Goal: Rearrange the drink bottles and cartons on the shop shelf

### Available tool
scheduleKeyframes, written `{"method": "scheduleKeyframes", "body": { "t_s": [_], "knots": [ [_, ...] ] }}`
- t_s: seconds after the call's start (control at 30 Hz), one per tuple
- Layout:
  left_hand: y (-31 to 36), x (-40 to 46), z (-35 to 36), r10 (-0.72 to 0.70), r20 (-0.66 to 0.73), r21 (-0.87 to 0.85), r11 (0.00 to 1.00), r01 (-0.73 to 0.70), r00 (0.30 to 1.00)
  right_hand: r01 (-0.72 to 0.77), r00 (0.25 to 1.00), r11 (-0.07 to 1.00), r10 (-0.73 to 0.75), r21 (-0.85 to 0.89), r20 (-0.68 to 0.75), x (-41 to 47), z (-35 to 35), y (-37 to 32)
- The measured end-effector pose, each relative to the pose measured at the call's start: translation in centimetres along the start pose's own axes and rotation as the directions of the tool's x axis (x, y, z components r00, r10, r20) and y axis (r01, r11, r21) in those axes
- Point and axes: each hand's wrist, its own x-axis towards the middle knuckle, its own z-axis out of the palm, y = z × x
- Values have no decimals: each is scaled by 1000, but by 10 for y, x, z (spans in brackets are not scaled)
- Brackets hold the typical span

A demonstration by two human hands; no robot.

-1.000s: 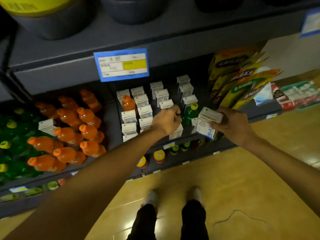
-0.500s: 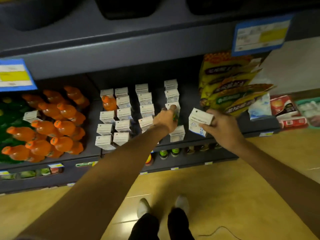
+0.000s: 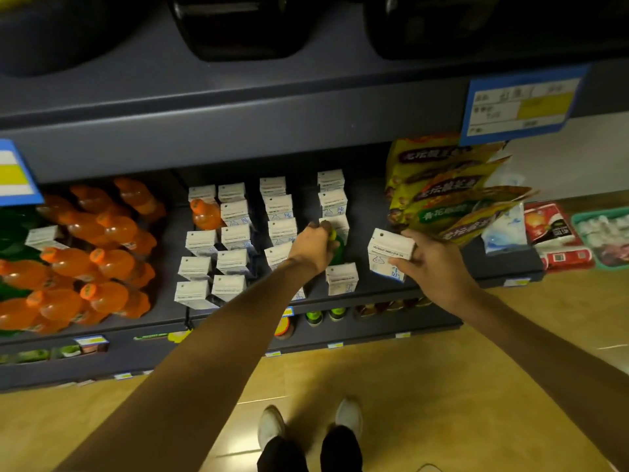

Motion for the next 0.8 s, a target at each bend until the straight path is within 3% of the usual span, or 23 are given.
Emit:
{"method": "scheduleKeyframes", "body": {
  "t_s": [0.33, 0.63, 0.8],
  "knots": [
    [-7, -36, -57, 72, -248, -107, 989, -102, 966, -169, 985, 985, 169, 14, 47, 47, 29, -15],
    [-22, -77, -88, 14, -441, -212, 970, -120, 897, -241, 956, 970, 242, -22, 168, 81, 75, -15],
    [-31, -94, -86, -58, -467, -299, 949, -96, 882, -320, 922, 947, 304, 29, 238, 91, 93, -8]
  ]
}}
